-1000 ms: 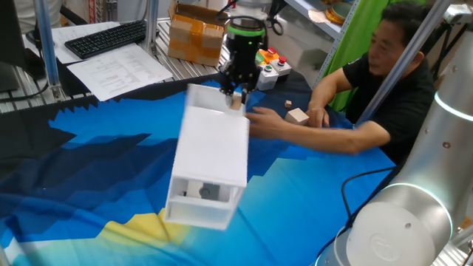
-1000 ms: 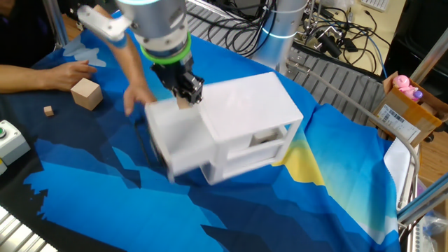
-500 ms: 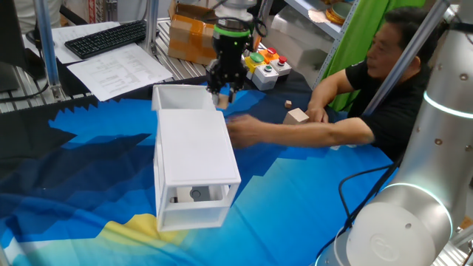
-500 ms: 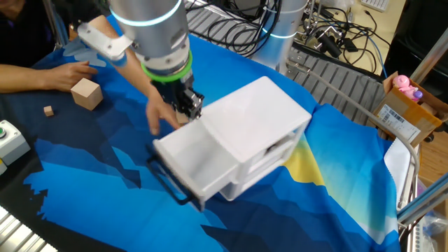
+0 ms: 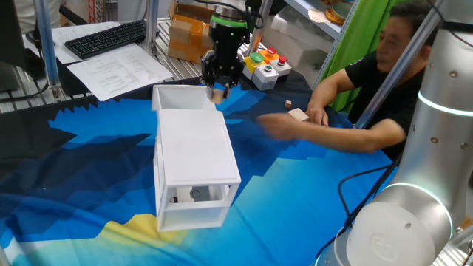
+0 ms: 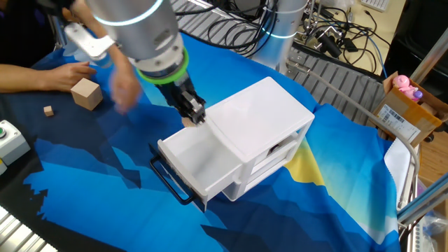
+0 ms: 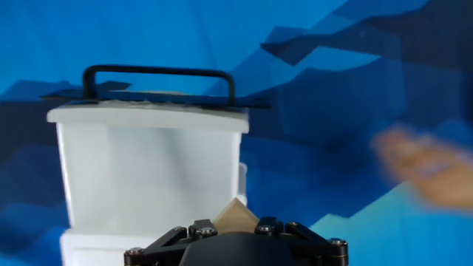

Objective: Put things in the drawer

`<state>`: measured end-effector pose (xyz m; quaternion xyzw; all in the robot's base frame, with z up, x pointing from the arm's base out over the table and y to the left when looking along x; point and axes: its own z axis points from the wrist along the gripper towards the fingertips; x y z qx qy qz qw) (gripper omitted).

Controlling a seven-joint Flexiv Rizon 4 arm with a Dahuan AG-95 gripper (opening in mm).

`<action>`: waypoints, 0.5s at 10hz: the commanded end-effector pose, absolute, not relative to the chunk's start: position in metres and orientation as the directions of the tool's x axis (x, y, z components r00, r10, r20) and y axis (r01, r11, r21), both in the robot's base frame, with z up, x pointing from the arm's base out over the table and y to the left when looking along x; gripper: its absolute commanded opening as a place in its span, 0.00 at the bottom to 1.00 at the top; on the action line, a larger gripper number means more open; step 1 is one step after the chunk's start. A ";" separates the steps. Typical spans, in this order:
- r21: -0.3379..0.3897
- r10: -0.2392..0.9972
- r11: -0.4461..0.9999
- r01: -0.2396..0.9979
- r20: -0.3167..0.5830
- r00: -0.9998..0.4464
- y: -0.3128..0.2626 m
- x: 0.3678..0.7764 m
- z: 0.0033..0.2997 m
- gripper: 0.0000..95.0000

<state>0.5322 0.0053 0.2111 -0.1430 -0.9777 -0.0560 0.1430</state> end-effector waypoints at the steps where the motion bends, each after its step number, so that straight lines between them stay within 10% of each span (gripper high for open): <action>1: 0.069 0.301 0.940 0.333 0.290 -0.909 0.023 0.539 0.204 0.00; 3: 0.065 0.357 0.921 0.384 0.252 -0.900 0.036 0.545 0.196 0.40; 5: 0.071 0.375 0.913 0.402 0.243 -0.895 0.036 0.547 0.195 0.40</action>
